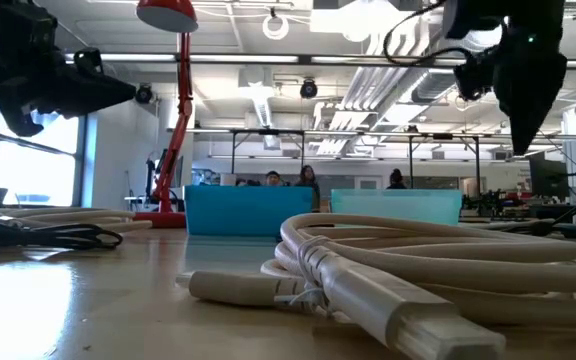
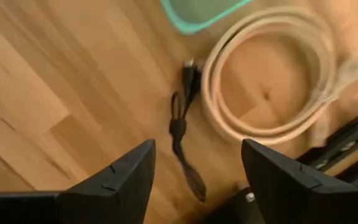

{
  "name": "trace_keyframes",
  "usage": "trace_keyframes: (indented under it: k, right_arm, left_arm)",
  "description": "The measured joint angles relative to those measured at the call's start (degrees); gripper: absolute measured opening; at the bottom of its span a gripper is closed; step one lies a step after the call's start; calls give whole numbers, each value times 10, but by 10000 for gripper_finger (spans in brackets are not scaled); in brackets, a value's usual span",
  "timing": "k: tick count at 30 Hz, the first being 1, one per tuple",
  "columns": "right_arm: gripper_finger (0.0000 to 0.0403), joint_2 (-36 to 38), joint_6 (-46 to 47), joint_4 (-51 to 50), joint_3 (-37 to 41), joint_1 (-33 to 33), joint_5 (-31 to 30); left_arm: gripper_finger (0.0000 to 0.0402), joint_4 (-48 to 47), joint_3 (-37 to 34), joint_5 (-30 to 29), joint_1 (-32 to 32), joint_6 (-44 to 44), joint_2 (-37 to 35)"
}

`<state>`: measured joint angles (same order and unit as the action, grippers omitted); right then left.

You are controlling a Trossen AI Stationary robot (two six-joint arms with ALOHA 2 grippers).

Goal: Pick & Place USB Port
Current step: Put the black charger cable into the blue bin

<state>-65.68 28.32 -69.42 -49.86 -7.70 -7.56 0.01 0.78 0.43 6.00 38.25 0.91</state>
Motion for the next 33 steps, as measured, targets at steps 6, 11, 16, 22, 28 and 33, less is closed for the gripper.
trace_keyframes:
  k: [6, 11, 16, 22, 28, 33]
  right_arm:
    - [232, -47, 3, 6, 34, 0, 26]
    - [232, -73, 5, 43, 78, 0, 63]
    - [232, -91, 15, 71, 112, 0, 81]
    - [232, -110, 14, 121, 140, 0, 81]
    - [212, -130, 17, 171, 159, 0, 80]
    - [122, -152, 19, 182, 158, 0, 89]
  left_arm:
    - [114, 2, 0, -15, 0, -33, 0]
    - [137, 2, 0, -15, 0, -41, 0]
    - [138, 2, 0, -15, 0, -41, 0]
    - [138, 2, 0, -15, 0, -41, 0]
    - [138, 3, 0, -15, 0, -41, 0]
    - [138, 3, 0, -15, 0, -41, 0]
